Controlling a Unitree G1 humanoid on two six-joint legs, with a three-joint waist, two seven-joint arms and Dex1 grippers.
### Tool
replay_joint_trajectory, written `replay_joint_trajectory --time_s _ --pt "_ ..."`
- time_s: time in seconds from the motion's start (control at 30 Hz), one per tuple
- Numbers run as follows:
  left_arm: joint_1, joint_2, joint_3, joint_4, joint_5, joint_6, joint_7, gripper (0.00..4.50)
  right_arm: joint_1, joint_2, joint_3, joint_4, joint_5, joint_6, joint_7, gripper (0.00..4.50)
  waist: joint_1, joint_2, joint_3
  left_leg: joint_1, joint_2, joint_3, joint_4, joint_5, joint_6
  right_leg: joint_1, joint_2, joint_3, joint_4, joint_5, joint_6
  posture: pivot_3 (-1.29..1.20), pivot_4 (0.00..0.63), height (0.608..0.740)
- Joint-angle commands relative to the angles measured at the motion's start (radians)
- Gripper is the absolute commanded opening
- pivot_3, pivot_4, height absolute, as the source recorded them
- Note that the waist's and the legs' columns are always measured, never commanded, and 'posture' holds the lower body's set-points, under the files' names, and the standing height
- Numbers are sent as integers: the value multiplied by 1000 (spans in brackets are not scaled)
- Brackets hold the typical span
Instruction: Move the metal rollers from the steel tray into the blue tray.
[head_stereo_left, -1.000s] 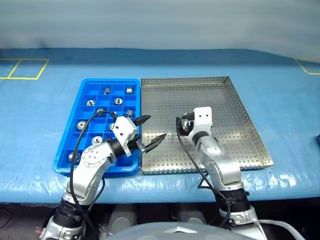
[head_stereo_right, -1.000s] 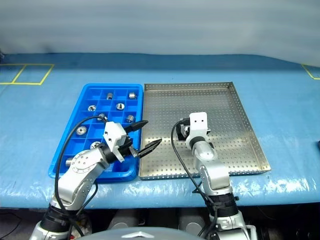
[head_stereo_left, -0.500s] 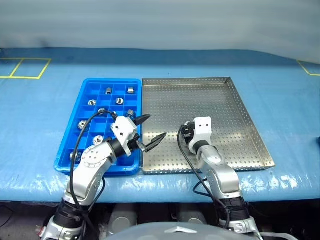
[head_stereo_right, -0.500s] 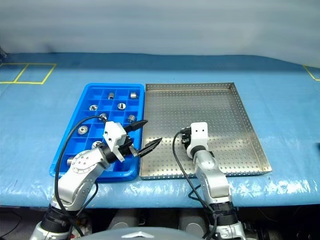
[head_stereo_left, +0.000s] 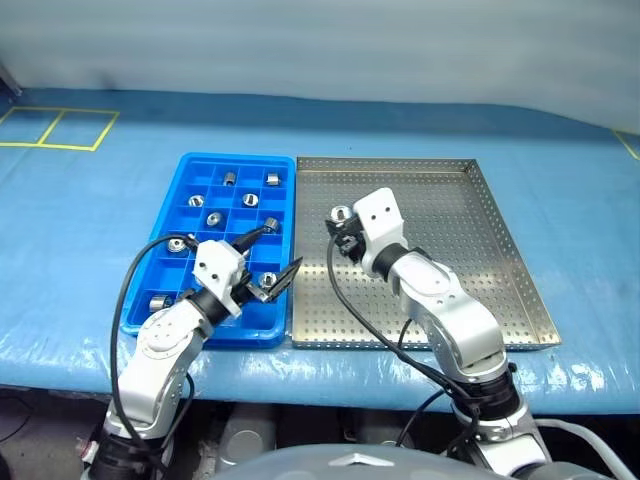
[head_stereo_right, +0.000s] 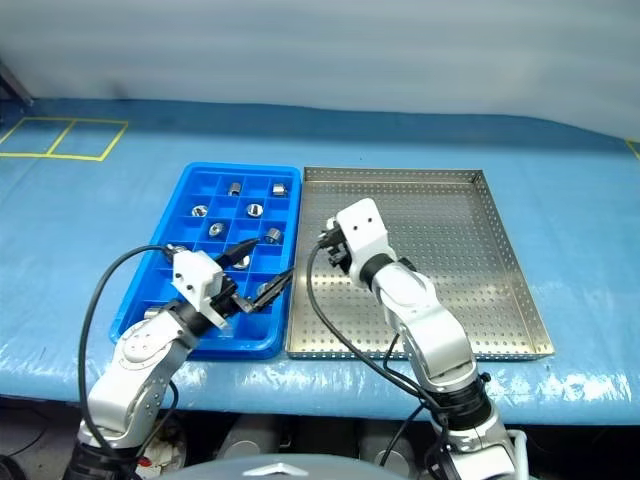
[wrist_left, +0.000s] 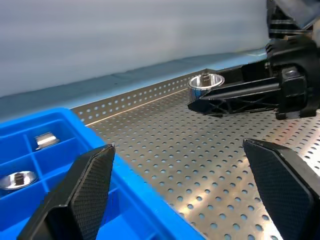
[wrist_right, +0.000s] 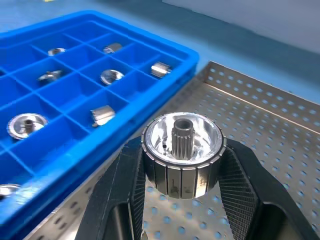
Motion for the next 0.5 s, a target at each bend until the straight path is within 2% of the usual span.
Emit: replay_joint_trajectory --time_s 0.03,0.27,0.5 --pt "41 -11 60 -88 3 -39 48 4500 -54 23 51 -22 21 8 43 1708 10 0 0 0 0 0 0 0 0 0 0 0 0 0 0 345 150 740" --pt "166 -2 141 -187 -11 -24 84 4500 -71 74 148 32 33 -8 102 1708 63 0 0 -1 0 -1 0 0 0 0 -2 -1 -1 -1 -1 448 150 740" --pt "227 3 181 -231 -37 -12 86 4500 -27 71 191 19 57 9 142 1708 121 -1 0 -1 1 -2 0 0 0 1 -2 -4 -1 -6 -2 492 150 740"
